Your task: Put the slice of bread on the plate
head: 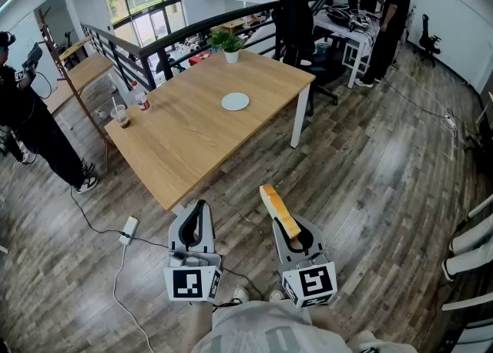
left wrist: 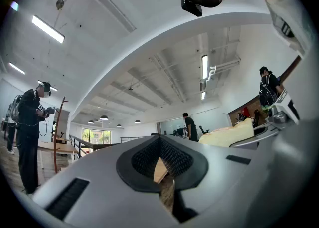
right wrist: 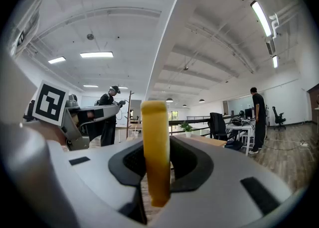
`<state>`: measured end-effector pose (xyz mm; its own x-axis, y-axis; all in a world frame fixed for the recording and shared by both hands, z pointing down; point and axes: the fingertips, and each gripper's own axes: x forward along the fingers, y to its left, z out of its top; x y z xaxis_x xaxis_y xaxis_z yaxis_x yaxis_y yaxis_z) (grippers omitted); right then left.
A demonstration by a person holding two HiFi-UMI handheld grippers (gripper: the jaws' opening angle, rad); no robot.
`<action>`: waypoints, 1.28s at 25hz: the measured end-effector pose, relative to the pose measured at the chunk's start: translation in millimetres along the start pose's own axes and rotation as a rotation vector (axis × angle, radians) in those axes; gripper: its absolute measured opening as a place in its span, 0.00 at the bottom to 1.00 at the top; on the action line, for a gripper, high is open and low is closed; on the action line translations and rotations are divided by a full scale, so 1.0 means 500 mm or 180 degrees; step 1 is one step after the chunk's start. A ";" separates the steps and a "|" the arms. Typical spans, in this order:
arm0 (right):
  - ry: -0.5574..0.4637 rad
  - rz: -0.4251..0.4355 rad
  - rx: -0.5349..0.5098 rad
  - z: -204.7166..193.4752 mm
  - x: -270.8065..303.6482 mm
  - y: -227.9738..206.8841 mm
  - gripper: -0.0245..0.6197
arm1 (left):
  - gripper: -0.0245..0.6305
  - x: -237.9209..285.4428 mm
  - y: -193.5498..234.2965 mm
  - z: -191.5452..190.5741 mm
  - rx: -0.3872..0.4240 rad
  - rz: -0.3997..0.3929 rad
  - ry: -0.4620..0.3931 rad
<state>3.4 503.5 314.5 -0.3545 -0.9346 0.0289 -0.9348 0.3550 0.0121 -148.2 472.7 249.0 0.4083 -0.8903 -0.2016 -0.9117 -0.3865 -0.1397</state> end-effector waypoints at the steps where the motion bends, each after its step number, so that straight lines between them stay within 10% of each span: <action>1: -0.0011 0.0004 -0.0005 0.002 0.000 -0.004 0.19 | 0.05 0.002 -0.004 0.000 -0.0002 -0.0004 0.0006; 32: 0.0175 -0.0013 0.0112 -0.065 -0.004 -0.190 0.19 | 0.05 0.132 -0.129 -0.061 -0.0086 0.0029 0.0201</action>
<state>93.8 472.3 345.8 -0.3498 -0.9331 0.0838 -0.9368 0.3492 -0.0228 -64.1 431.6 274.2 0.3970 -0.9070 -0.1409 -0.9166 -0.3839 -0.1116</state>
